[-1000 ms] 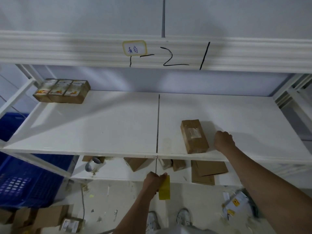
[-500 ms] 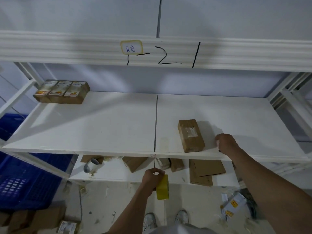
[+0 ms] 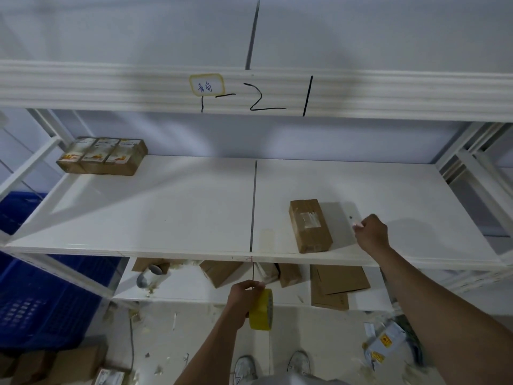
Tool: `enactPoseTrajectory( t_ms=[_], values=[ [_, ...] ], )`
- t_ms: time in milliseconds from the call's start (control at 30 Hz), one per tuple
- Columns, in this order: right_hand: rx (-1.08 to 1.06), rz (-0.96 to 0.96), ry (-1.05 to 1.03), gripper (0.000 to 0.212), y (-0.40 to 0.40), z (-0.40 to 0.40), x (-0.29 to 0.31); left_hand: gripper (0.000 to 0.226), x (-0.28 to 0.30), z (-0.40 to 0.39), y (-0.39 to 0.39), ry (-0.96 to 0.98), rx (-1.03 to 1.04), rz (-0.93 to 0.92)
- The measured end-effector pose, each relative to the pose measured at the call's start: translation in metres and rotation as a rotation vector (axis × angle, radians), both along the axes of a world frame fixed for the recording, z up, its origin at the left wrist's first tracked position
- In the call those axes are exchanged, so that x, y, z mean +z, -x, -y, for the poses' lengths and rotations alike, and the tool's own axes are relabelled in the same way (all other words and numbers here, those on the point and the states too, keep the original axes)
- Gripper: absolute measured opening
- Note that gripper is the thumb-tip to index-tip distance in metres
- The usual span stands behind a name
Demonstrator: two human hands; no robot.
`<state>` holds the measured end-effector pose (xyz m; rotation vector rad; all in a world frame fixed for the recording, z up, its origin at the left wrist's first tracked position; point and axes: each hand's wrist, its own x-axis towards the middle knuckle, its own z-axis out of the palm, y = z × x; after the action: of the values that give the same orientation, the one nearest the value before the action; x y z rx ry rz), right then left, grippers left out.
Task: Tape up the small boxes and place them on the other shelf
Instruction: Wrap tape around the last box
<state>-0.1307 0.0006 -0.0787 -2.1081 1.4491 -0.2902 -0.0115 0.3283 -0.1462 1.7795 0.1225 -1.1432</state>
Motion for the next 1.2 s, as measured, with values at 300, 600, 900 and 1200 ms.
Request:
enactPoseTrajectory(
  t_ms=[300, 600, 900, 1200],
  values=[
    [0.346, 0.481, 0.023, 0.021, -0.05, -0.128, 0.041, 0.018, 0.005, -0.006, 0.002, 0.027, 0.09, -0.105],
    [0.795, -0.015, -0.107, 0.026, -0.045, -0.178, -0.012, 0.022, 0.006, -0.002, 0.007, 0.024, 0.107, -0.149],
    [0.871, -0.127, -0.04, 0.02, -0.044, -0.189, -0.024, 0.026, 0.005, -0.002, 0.006, 0.017, 0.103, -0.148],
    [0.88, -0.175, 0.007, 0.023, -0.051, -0.195, -0.025, 0.013, 0.01, -0.003, 0.006, 0.012, 0.089, -0.136]
  ],
)
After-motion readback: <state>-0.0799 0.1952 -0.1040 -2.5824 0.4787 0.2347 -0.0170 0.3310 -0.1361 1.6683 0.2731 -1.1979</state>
